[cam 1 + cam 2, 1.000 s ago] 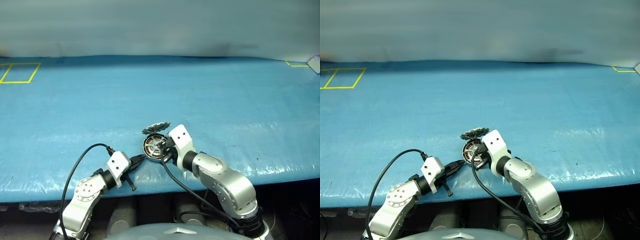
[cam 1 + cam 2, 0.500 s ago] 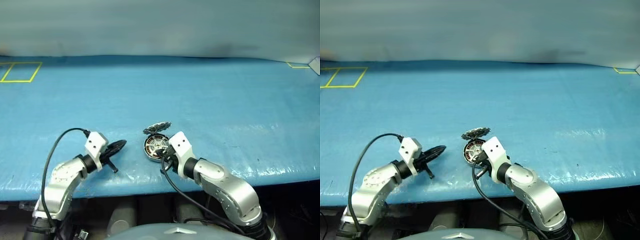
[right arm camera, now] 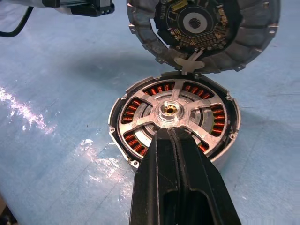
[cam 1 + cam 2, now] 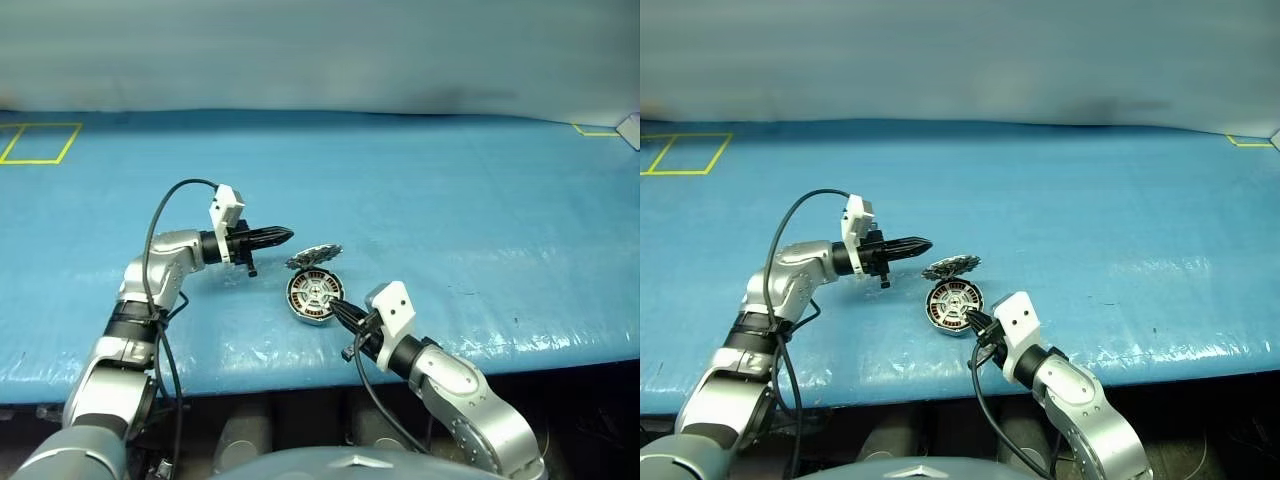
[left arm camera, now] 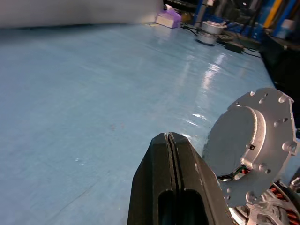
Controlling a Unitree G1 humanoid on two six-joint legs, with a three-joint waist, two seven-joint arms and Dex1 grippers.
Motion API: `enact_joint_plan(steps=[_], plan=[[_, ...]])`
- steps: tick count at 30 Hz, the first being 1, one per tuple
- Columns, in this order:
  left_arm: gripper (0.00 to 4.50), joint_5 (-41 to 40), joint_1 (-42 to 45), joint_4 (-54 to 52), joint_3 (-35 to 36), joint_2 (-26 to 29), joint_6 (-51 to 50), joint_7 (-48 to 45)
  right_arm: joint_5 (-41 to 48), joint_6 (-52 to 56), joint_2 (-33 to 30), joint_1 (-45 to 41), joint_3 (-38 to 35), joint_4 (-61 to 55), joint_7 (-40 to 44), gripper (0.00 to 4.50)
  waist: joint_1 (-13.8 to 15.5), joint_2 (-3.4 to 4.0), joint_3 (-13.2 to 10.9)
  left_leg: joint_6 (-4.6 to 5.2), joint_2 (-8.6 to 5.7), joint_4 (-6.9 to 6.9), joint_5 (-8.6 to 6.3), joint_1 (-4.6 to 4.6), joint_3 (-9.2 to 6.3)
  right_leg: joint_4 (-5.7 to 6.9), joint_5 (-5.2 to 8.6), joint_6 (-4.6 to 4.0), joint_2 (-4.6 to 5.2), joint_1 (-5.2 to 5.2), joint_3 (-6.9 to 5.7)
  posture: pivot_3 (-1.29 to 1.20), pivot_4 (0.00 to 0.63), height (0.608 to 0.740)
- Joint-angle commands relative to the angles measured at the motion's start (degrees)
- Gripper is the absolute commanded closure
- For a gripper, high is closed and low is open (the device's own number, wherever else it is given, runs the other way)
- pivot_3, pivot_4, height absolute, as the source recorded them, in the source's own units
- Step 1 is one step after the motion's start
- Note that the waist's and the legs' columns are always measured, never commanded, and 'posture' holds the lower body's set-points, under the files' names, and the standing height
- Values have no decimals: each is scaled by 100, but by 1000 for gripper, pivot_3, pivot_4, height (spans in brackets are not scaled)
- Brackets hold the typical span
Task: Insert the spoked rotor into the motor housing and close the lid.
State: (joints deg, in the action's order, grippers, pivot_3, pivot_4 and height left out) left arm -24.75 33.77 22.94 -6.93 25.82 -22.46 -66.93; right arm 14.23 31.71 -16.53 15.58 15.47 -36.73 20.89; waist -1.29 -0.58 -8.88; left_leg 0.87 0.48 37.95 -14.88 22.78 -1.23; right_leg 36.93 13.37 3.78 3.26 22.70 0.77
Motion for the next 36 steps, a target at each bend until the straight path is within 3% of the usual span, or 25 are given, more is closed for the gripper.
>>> enact_joint_plan(steps=[1, 12, 16, 21, 28, 36], plan=[[4500, 195, 591, 659, -207, -113, 37, -624, -62, -668, 132, 368, -186, 23, -137, 4489, -9, -2, -1, 0, 1, 0, 0, 2, 0, 0, 1, -1, -1, 1, 0, 0, 150, 740], [4500, 712, 1829, 2201, -376, -683, 321, -1682, -227, -1433, 302, 1180, -212, 479, -320, 4489, 5, -6, -3, 0, 4, 4, 0, 13, 1, 2, 5, -1, -6, 6, 2, 0, 150, 740], [4500, 693, 1908, 2111, -438, -785, 140, -2194, -306, -1416, 355, 1170, -252, 586, -403, 4489, 7, -6, -3, 0, 3, 7, 0, 14, 1, 1, 4, -2, -5, 6, 3, 0, 150, 740], [4500, 493, 1530, 1189, -514, -742, -349, -2493, -312, -1326, 377, 1149, -299, 643, -480, 4489, 4, -5, -3, 1, 8, 4, 0, 17, -7, 5, 5, -4, -7, 11, 4, 0, 150, 740], [4500, 39, 263, -441, -259, -937, -1127, -1540, -375, -1225, 367, 1015, -350, 747, -566, 4489, 11, -3, -2, 1, 10, 8, -1, 14, -10, 7, 5, -4, -6, 11, 14, 0, 150, 740], [4500, 113, -883, -678, 132, -1271, -881, 178, -387, -1096, 277, 850, -363, 799, -540, 4489, 59, -2, -1, -1, 11, 17, 1, 2, -10, 18, 4, -5, -4, 5, 14, 0, 150, 740]])
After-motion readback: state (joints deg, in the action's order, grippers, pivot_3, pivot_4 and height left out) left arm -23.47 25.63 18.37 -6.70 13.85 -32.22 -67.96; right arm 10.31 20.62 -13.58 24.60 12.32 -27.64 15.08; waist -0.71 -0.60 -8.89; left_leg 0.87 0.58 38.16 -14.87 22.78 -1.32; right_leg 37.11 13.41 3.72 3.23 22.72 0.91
